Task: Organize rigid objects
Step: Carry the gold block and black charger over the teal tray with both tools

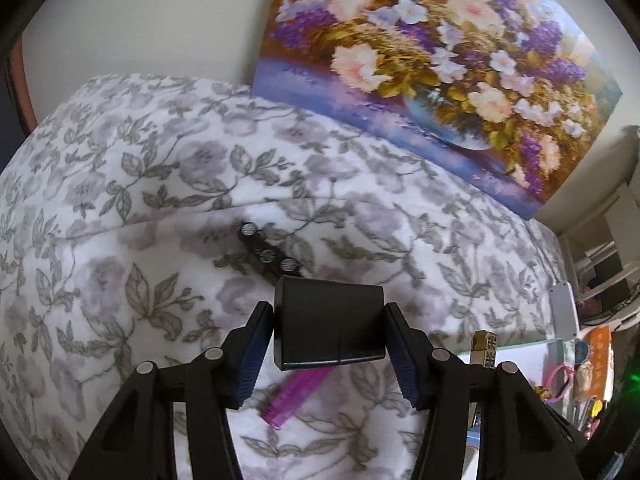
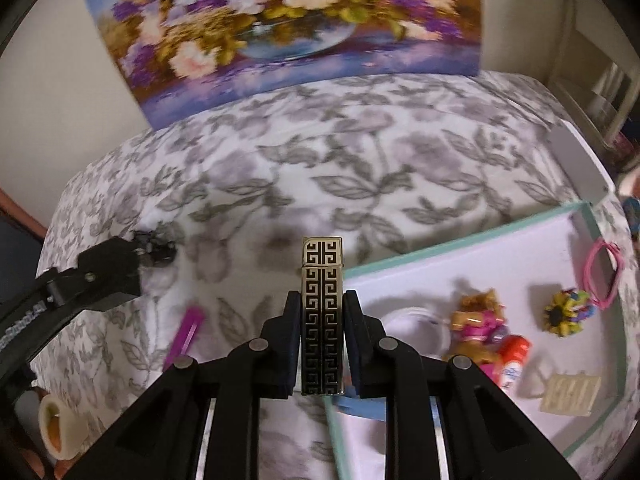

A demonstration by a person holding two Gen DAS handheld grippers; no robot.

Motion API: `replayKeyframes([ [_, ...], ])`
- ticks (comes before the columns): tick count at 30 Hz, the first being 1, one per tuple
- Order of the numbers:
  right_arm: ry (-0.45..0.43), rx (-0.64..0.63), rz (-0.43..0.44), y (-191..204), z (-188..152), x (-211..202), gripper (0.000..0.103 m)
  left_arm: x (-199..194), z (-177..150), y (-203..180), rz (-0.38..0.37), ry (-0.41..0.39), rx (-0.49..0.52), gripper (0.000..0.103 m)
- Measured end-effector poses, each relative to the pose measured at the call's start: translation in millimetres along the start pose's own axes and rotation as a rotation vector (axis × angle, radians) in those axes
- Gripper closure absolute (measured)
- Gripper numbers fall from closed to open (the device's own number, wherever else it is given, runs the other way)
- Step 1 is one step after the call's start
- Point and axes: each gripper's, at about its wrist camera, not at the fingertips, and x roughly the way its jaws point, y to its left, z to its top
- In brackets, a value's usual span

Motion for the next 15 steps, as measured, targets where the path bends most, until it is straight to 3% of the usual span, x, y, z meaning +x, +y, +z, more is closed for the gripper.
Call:
replayKeyframes([
  [15,-0.057,0.129,-0.044,-79,-3,-66,0.082,-30,-31,-82,-0.109,0.045,0.092,0.044],
])
